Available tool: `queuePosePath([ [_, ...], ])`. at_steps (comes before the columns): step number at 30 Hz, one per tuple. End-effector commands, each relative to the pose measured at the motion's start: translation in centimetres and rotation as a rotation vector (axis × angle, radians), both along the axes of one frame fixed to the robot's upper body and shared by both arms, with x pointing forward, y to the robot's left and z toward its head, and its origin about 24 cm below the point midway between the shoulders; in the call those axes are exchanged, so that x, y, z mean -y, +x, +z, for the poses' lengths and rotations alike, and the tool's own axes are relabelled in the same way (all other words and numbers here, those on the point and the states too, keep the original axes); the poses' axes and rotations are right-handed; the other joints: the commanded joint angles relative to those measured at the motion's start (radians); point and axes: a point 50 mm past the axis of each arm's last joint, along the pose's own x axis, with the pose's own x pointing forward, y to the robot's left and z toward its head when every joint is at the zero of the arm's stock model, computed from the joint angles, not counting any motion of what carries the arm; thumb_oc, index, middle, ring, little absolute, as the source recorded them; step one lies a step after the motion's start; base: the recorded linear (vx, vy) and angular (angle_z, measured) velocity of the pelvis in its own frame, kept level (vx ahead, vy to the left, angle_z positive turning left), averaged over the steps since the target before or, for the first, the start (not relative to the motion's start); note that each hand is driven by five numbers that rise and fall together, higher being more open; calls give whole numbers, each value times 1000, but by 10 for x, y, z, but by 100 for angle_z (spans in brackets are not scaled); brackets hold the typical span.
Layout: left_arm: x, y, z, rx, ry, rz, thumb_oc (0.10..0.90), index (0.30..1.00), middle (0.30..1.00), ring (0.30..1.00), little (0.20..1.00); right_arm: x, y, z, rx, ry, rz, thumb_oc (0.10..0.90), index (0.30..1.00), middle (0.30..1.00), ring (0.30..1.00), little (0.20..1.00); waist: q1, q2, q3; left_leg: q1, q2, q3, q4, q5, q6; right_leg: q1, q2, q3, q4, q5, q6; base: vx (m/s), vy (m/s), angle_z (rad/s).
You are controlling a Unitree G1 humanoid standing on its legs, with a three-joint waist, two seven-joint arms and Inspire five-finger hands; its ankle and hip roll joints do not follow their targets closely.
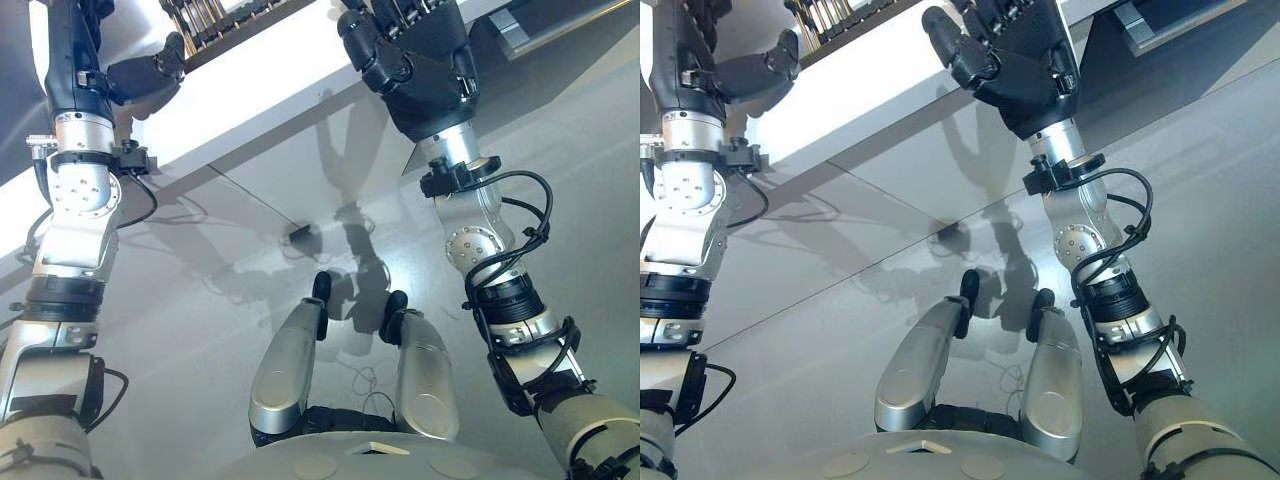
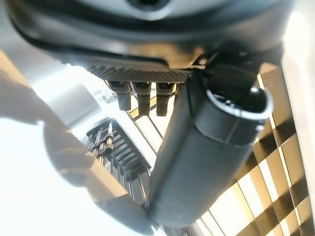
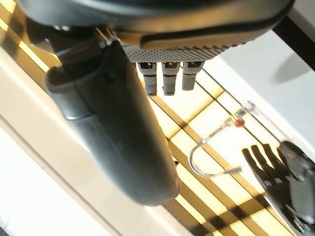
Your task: Pick up plates and place into dishwasher.
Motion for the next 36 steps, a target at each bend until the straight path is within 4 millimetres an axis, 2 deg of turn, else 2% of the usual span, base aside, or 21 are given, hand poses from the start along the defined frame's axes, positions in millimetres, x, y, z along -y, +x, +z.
queuePosePath([
  [1,-23,-15,-23,-50,-4,92,800,900,900,900,900,23,-14,6,95,167,-136,800,900,900,900,900,-9,-68,-133,55,-62,66,-46,-73,80,57,25,59,-212,123,47,28,55,-1],
  [5,-23,-26,-41,-70,-27,95,800,900,900,900,900,49,-18,-45,-52,138,-297,800,900,900,900,900,-27,-82,-205,139,-58,74,-146,-54,76,131,35,69,-310,147,64,31,60,-1],
  [8,-20,-38,-61,-93,-46,104,800,900,900,900,900,73,-36,-86,-111,94,-435,800,900,900,900,900,-45,-87,-264,204,-54,85,-224,-42,72,193,51,79,-387,163,74,38,71,-6],
  [12,-17,-49,-80,-125,-67,124,800,900,900,900,900,96,-61,-112,-123,-36,-723,800,900,900,900,900,-75,-92,-327,266,-47,104,-282,-38,67,248,69,100,-455,182,82,7,61,-11],
  [14,-19,-53,-88,-144,-79,142,800,900,900,900,900,111,-71,-128,-190,-65,-852,800,900,900,900,900,-94,-94,-357,296,-43,116,-308,-37,64,272,78,113,-483,191,85,-19,53,-22],
  [16,-21,-54,-93,-156,-88,155,800,900,900,900,900,121,-74,-144,-268,-102,-920,800,900,900,900,900,-105,-94,-374,318,-41,124,-332,-36,61,290,85,122,-507,198,87,-30,31,-23],
  [19,-24,-52,-96,-175,-101,159,800,900,900,900,900,135,-80,-181,-485,-171,-1035,800,900,900,900,900,-119,-93,-399,348,-38,132,-370,-31,54,316,95,137,-544,210,91,-46,25,-18],
  [23,-23,-47,-97,-204,-105,137,800,900,900,900,900,145,-93,-244,-856,-356,-1031,800,900,900,900,900,-124,-94,-418,372,-37,138,-400,-25,46,337,103,138,-577,222,93,-53,5,-4],
  [24,-21,-43,-96,-214,-104,126,800,900,900,900,900,148,-103,-268,-998,-439,-1014,800,900,900,900,900,-122,-95,-425,379,-34,143,-410,-24,43,344,105,133,-585,224,93,-48,-9,0],
  [27,-16,-36,-92,-229,-107,101,800,900,900,900,900,157,-128,-310,-1260,-628,-952,800,900,900,900,900,-117,-98,-438,392,-31,144,-423,-24,40,359,109,129,-595,223,92,-14,-4,0],
  [30,-11,-29,-90,-239,-113,81,800,900,900,900,900,159,-154,-338,-1451,-753,-870,800,900,900,900,900,-110,-97,-450,403,-30,141,-429,-25,40,373,115,129,-601,219,88,0,0,0],
  [32,-9,-26,-90,-241,-119,73,800,900,900,900,900,160,-164,-347,-1527,-793,-851,800,900,900,900,900,-108,-95,-454,407,-30,138,-431,-26,41,377,117,130,-602,217,88,0,0,0],
  [36,-6,-25,-93,-246,-145,62,800,900,900,900,900,154,-200,-370,-1696,-986,-725,800,900,900,900,900,-103,-88,-467,415,-28,134,-436,-29,43,389,119,129,-602,208,84,0,0,0],
])
